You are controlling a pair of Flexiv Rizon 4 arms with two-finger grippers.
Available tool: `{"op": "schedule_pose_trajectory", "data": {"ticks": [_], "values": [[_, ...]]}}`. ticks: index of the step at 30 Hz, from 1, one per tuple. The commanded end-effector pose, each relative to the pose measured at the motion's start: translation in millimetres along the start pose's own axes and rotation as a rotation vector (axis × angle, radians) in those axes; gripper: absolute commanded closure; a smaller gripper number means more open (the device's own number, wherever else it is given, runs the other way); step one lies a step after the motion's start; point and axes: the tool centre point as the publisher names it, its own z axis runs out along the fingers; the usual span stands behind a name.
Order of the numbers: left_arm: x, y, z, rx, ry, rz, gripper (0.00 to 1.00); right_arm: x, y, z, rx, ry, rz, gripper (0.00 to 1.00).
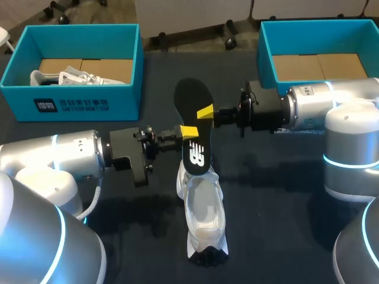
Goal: Take the shoe out of the shoebox, open the shoe tongue, remove and reinsert the insole, then place the shoe into the shoebox
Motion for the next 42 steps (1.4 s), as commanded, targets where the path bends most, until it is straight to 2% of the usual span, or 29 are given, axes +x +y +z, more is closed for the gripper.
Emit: {"op": "schedule_pose_trajectory", "data": {"ticks": [1, 5, 6, 10, 12, 14, 26, 28, 29, 31, 32, 34, 36, 37, 42], "values": [[-10.1, -0.1, -34.4, 0.014, 0.065, -0.010, 0.00, -3.0, -2.3, -5.4, 0.002, 0.000, 0.001, 1.00], [-11.3, 7.7, -58.5, 0.024, 0.139, -0.025, 0.00, -5.6, -4.4, -8.3, 0.008, -0.005, 0.005, 1.00], [-12.4, 12.9, -70.1, 0.033, 0.183, -0.037, 0.00, -7.3, -5.7, -9.9, 0.011, -0.006, 0.006, 1.00], [-15.1, 20.3, -91.1, 0.061, 0.304, -0.049, 0.00, -13.1, -9.0, -12.5, 0.017, -0.004, 0.010, 1.00], [-15.8, 24.7, -99.8, 0.099, 0.367, -0.056, 0.00, -15.7, -10.6, -13.2, 0.020, 0.002, 0.009, 1.00], [-15.8, 33.7, -105.9, 0.140, 0.471, 0.053, 0.00, -17.7, -12.2, -13.5, 0.022, 0.008, 0.017, 1.00], [-15.8, 33.7, -105.9, 0.140, 0.471, 0.053, 0.00, -22.0, -15.6, -14.9, 0.024, 0.013, 0.030, 1.00], [-28.9, 48.3, -109.4, 0.171, 0.552, 0.056, 0.00, -22.0, -15.6, -14.9, 0.024, 0.013, 0.030, 1.00], [-37.3, 56.3, -110.6, 0.217, 0.605, 0.044, 0.00, -22.0, -15.6, -14.9, 0.024, 0.013, 0.030, 1.00], [-53.2, 67.0, -114.9, 0.224, 0.604, 0.092, 0.00, -22.0, -15.6, -14.9, 0.024, 0.013, 0.030, 1.00], [-64.2, 75.0, -117.5, 0.253, 0.641, 0.113, 0.00, -22.0, -15.6, -14.9, 0.024, 0.013, 0.030, 1.00], [-76.9, 88.0, -120.1, 0.249, 0.688, 0.136, 0.00, -22.0, -15.6, -14.9, 0.024, 0.013, 0.030, 1.00], [-83.3, 97.8, -119.6, 0.299, 0.730, 0.110, 0.00, -22.0, -15.6, -14.9, 0.024, 0.013, 0.030, 1.00], [-86.0, 105.6, -118.6, 0.284, 0.774, 0.116, 0.00, -22.0, -15.6, -14.9, 0.024, 0.013, 0.030, 1.00], [-94.9, 125.9, -114.3, 0.313, 0.870, 0.066, 0.00, -22.0, -15.6, -14.9, 0.024, 0.013, 0.030, 1.00]]}}
